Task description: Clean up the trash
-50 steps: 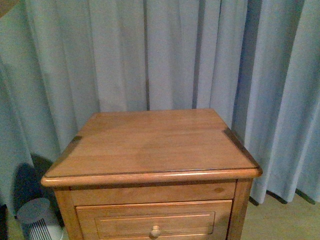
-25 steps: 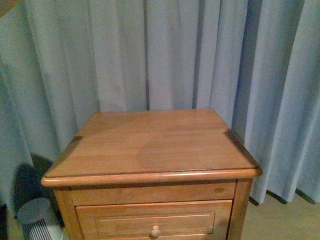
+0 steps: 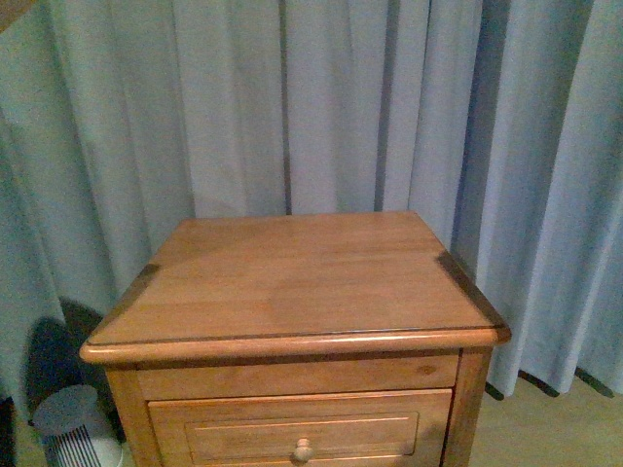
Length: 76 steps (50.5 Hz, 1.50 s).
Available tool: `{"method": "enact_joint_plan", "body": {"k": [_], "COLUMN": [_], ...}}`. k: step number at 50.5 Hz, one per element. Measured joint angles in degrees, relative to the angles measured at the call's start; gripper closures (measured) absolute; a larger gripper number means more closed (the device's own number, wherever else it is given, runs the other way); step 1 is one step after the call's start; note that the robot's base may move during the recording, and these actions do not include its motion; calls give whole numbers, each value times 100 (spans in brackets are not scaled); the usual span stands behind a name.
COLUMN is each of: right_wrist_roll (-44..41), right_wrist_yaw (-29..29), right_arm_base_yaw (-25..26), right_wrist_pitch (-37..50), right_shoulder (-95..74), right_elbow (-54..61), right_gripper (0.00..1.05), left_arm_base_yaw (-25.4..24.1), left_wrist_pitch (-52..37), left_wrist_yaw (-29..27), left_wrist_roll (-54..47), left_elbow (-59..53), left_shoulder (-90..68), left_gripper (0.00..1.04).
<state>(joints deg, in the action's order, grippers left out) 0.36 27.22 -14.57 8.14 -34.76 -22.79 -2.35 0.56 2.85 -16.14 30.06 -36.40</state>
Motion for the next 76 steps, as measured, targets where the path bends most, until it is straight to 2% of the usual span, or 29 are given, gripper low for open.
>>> {"method": "enact_joint_plan", "body": {"k": [76], "right_wrist_roll": [26], "right_wrist_yaw": [-4], "right_arm_base_yaw": [-20], "right_wrist_pitch": [-7], "right_shoulder": [9], "right_elbow": [2], "right_gripper": [84], "left_arm_base_yaw": [-2], "left_wrist_pitch": [20], "left_wrist_yaw": [-4], "left_wrist_roll": [35], "left_elbow": [-31], "left_shoulder": [31], "left_gripper": [80]}}
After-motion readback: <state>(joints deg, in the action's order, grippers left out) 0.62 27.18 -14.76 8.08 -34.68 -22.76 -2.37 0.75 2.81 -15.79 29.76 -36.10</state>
